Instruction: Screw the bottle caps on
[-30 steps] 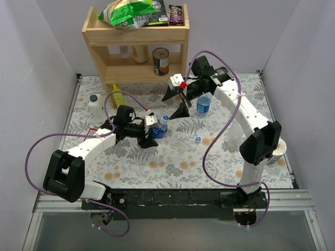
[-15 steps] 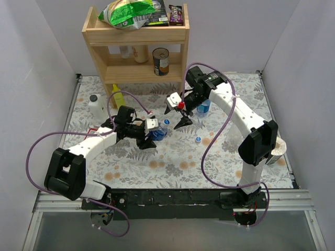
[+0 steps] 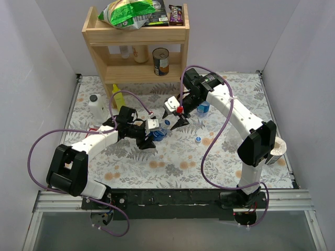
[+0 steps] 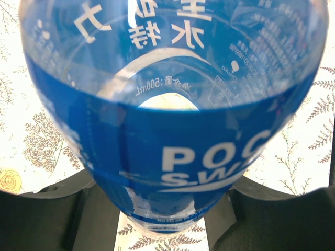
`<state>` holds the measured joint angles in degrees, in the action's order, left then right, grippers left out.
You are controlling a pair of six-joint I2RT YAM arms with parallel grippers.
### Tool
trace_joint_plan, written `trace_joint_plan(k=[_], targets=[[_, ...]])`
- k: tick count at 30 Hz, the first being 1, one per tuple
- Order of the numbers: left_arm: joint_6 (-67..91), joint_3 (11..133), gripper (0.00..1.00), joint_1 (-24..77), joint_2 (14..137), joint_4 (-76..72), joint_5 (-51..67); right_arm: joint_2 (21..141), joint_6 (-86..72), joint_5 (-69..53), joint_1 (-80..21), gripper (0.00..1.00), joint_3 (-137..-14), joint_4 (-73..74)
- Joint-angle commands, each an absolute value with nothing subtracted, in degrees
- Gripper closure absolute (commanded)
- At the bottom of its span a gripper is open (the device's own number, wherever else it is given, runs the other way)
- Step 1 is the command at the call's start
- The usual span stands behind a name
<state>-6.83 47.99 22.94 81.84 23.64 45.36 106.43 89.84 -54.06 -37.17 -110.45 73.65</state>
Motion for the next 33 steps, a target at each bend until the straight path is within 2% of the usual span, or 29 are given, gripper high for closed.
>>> trace_joint_plan(k=[1, 5, 15, 18, 20, 25, 26, 28, 30, 32, 33], targets=[[-8.09, 50.27, 1.00, 22.68, 81.04, 23.91, 45.44, 104.94, 90.79, -53.97, -37.62, 0.37, -111.45, 74.97], [-8.26, 50.01, 1.00, 22.68, 80.68, 23.82, 45.44, 105.12, 90.35, -53.70, -37.79, 0.44, -111.53, 74.97], [-8.61, 50.27, 1.00, 22.68, 80.68, 23.73, 44.83, 106.00, 89.56, -52.82, -38.23, 0.51, -111.80, 74.97], [-8.44, 50.27, 1.00, 22.68, 80.60, 23.47, 44.39, 107.05, 88.16, -52.30, -38.50, 0.57, -112.50, 74.88], [-7.74, 50.01, 1.00, 22.68, 80.33, 22.33, 43.77, 108.27, 82.73, -52.21, -38.50, 0.62, -113.20, 72.96], [-1.69, 47.30, 1.00, 22.76, 77.18, 13.83, 40.35, 109.60, 65.87, -50.54, -37.97, 0.69, -111.19, 64.36], [-0.36, 46.68, 1.00, 22.76, 76.47, 11.54, 37.47, 109.51, 55.04, -49.67, -37.79, 0.71, -110.49, 58.07], [4.11, 45.27, 1.00, 22.94, 74.98, 4.88, 33.59, 109.86, 46.45, -47.82, -36.57, 0.75, -110.04, 53.19], [6.41, 43.60, 1.00, 23.12, 73.39, 0.90, 27.96, 112.23, 33.79, -43.80, -36.30, 0.82, -112.14, 50.80], [8.42, 43.42, 1.00, 23.12, 72.95, -2.80, 25.59, 115.90, 26.05, -41.76, -36.21, 0.98, -116.62, 52.02], [8.96, 43.59, 1.00, 23.12, 73.12, -3.25, 24.45, 116.71, 19.66, -42.27, -36.21, 0.99, -116.98, 52.73]])
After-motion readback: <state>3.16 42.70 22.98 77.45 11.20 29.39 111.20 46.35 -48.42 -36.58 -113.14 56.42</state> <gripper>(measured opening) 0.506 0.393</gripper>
